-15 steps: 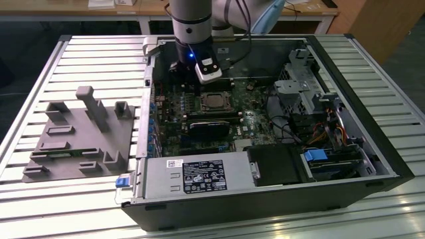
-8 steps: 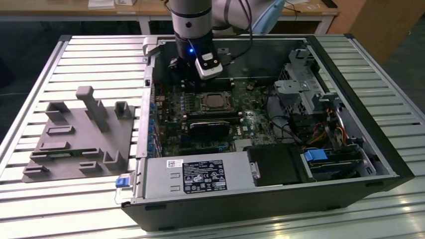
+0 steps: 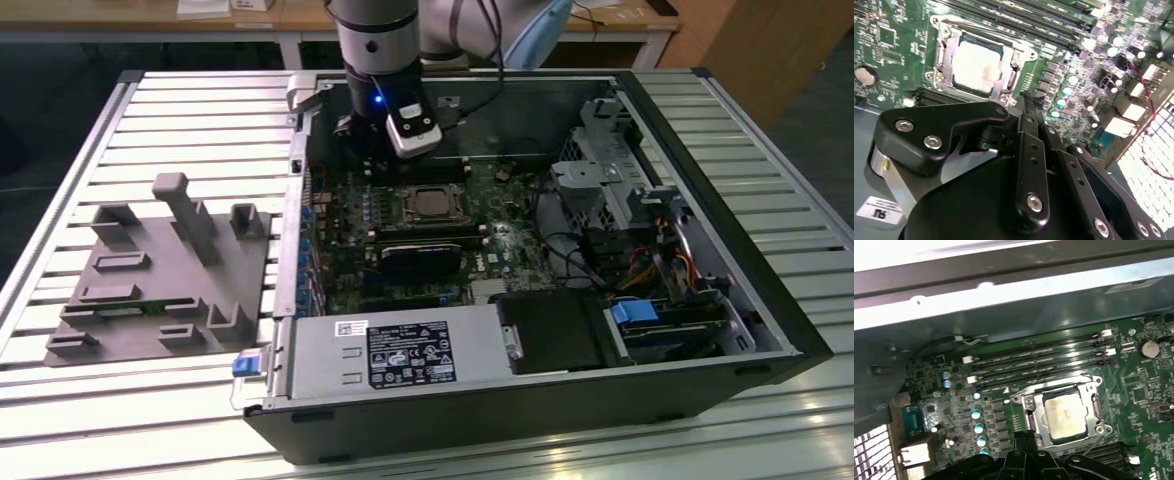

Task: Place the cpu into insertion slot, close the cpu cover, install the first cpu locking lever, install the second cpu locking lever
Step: 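Install the first cpu locking lever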

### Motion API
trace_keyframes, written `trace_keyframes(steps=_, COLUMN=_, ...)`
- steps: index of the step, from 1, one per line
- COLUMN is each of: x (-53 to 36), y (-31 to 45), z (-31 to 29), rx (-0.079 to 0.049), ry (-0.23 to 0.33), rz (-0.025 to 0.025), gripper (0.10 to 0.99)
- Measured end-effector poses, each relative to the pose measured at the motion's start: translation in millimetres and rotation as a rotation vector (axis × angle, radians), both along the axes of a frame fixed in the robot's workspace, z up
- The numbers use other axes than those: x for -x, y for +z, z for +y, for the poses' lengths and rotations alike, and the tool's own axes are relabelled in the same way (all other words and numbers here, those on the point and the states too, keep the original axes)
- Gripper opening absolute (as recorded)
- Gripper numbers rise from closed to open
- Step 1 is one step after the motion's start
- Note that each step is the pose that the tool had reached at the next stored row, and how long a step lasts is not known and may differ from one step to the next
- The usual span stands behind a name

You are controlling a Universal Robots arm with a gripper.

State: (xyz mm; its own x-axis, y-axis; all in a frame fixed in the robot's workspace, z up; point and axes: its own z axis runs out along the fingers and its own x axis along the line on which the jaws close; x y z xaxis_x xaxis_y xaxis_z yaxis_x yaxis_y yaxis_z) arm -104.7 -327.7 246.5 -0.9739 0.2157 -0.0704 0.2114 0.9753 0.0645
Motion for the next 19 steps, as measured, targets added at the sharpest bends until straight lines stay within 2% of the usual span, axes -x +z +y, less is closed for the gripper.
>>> trace_keyframes(steps=2, x=3.8, y=0.0, z=0.0, rx=-0.001, ry=0.000, rz=-0.0008, gripper=0.106)
trace_keyframes(steps=4, x=6.2, y=0.0, z=0.0, rx=-0.007, ry=0.000, rz=-0.0008, gripper=0.106)
trace_keyframes(steps=6, x=7.7, y=-0.1, z=0.0, rx=-0.021, ry=0.000, rz=-0.0010, gripper=0.106)
trace_keyframes(steps=9, x=10.4, y=0.0, z=0.0, rx=-0.048, ry=0.000, rz=-0.0007, gripper=0.106)
trace_keyframes(steps=11, x=12.4, y=0.0, z=0.0, rx=-0.071, ry=0.000, rz=-0.0009, gripper=0.106)
trace_keyframes(steps=16, x=15.4, y=0.0, z=0.0, rx=-0.146, ry=0.000, rz=-0.0007, gripper=0.106)
trace_keyframes(steps=19, x=16.3, y=0.0, z=0.0, rx=-0.183, ry=0.001, rz=-0.0008, gripper=0.106)
